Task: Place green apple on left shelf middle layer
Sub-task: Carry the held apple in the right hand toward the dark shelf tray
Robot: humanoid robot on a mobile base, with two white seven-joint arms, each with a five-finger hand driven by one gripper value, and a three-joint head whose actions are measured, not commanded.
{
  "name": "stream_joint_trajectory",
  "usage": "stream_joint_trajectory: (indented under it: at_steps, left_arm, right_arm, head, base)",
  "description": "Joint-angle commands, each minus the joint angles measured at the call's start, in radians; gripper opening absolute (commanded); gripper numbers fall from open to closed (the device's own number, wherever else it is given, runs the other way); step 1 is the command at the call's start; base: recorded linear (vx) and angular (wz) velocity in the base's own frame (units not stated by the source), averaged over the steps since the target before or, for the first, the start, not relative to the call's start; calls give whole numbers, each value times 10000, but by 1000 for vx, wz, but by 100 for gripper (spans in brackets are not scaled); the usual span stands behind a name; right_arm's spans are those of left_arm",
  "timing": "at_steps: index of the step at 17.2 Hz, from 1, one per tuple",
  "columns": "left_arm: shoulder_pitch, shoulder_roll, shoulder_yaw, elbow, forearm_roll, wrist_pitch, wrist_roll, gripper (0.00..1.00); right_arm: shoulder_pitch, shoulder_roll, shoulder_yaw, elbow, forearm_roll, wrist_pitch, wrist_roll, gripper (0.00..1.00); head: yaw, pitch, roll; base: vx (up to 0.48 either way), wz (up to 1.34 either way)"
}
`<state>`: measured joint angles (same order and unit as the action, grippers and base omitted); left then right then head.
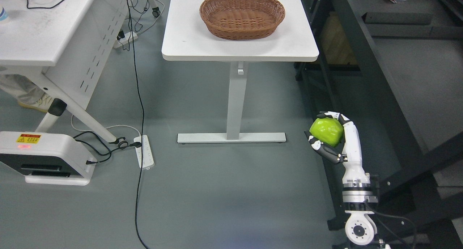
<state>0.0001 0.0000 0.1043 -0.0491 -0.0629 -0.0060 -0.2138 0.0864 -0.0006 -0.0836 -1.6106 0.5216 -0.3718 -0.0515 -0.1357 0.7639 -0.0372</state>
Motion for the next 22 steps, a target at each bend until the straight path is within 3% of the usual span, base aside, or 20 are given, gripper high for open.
stream_joint_trajectory:
  at_steps: [1, 13, 22]
  left_arm:
    - [91, 175, 0, 0, 0, -32, -10, 100]
    - [91, 175, 0, 0, 0, -32, 5, 100]
    - [91, 175, 0, 0, 0, -32, -10, 100]
  right_arm:
    - [194, -169, 8, -1, -16, 98, -7, 0]
    - [563, -169, -345, -109, -16, 21, 24, 0]
    - [578, -169, -591, -216, -16, 82, 24, 0]
  head:
    - [0, 0, 0]
    - [0, 0, 0]
    - [0, 0, 0]
  base:
    - [-203, -250]
    - [-162, -515]
    - [3, -947]
